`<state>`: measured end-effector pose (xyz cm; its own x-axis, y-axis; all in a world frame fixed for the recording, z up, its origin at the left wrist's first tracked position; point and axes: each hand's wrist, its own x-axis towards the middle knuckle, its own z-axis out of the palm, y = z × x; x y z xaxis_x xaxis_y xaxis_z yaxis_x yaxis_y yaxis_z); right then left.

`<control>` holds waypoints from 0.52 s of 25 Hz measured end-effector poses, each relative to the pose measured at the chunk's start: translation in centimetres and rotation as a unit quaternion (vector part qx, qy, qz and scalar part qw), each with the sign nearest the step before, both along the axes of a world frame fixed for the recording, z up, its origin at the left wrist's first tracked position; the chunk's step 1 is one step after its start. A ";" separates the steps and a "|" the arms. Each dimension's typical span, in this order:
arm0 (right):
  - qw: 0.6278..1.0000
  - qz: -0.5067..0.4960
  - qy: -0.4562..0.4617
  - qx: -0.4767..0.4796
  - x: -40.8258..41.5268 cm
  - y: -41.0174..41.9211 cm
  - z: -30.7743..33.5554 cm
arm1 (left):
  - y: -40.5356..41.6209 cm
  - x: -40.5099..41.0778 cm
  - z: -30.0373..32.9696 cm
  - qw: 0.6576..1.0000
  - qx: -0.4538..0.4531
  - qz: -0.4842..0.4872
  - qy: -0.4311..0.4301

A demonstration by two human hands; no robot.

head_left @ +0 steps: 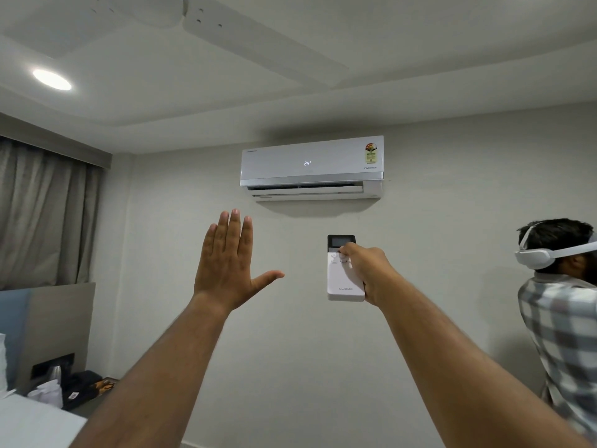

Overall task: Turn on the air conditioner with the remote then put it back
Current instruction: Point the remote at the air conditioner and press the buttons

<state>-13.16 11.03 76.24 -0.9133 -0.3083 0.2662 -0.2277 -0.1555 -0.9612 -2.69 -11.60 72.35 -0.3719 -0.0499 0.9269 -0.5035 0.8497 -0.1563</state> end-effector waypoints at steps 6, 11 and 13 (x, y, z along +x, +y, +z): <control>1.000 -0.003 0.002 0.006 0.1 0.0 -0.1 | -0.1 0.2 0.2 1.000 -0.006 0.007 -0.002; 1.000 0.000 -0.001 0.005 0.2 0.0 -0.2 | -0.1 0.4 0.3 1.000 -0.008 0.008 0.000; 1.000 0.000 0.000 0.007 0.3 -0.1 -0.2 | 0.0 0.5 0.2 1.000 -0.008 0.011 -0.001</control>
<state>-12.84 10.92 76.01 -0.9130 -0.3131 0.2615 -0.2274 -0.1415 -0.9635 -2.23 -11.64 72.59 -0.3722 -0.0436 0.9271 -0.5210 0.8365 -0.1699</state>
